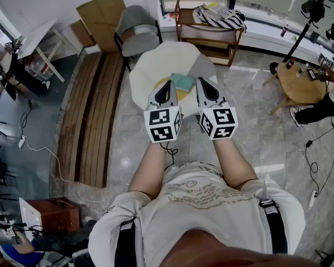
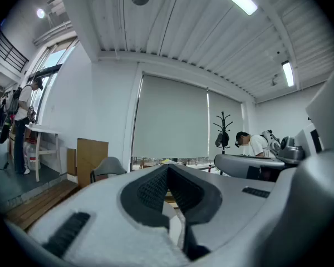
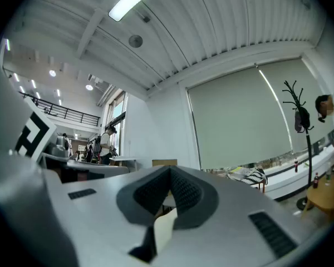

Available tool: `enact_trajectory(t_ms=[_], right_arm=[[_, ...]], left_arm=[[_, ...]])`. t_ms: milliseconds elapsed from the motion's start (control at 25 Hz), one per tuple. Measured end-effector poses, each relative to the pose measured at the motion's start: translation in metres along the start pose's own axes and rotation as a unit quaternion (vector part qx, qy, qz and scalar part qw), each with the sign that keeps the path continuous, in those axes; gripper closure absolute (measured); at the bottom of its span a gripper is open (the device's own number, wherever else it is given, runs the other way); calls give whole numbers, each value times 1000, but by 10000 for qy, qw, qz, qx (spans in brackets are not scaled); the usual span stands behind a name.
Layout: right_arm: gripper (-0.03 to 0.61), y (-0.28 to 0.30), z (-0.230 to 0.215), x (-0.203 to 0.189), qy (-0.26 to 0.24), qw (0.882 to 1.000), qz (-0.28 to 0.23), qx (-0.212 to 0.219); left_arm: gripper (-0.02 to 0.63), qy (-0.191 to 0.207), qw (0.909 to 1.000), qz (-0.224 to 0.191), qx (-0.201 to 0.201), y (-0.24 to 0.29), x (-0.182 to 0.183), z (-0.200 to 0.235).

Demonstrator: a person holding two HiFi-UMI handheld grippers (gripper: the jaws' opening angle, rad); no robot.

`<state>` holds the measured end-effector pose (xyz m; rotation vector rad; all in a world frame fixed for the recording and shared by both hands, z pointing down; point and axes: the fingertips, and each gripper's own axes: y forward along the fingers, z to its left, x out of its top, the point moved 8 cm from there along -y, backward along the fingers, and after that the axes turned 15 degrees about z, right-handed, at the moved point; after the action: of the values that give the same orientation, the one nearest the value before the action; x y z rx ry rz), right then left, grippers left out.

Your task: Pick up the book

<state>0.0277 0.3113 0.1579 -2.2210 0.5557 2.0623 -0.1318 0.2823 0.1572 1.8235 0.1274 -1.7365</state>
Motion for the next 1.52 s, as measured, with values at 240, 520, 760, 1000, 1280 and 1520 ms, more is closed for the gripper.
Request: enact_trajectory(t_ms=[240,520,760,1000,1280,1520], right_arm=[[554,-1,-5,0,16,10000,8,54],[552,0,-16,-4,104,9999,108,-6],[552,-6,-34,-6,112,9999,57,-108],[552,-20,-65,-6,164,9998,113,-51],[552,-46,-101,-12,103,9998,177,77],[552,-59,-119,-16,128,9997,151,104]], left_arm=[[595,81,10000,-36,16,2,5,-9],[595,170,9998,-4,50,8,7,-19],[595,384,9992,89,52,18,6,-41],[595,356,9993,103,19,31,10,-74],[595,105,9994,275,-181,44,1,-122],[595,112,9989,378,-242,51,-1,-147]])
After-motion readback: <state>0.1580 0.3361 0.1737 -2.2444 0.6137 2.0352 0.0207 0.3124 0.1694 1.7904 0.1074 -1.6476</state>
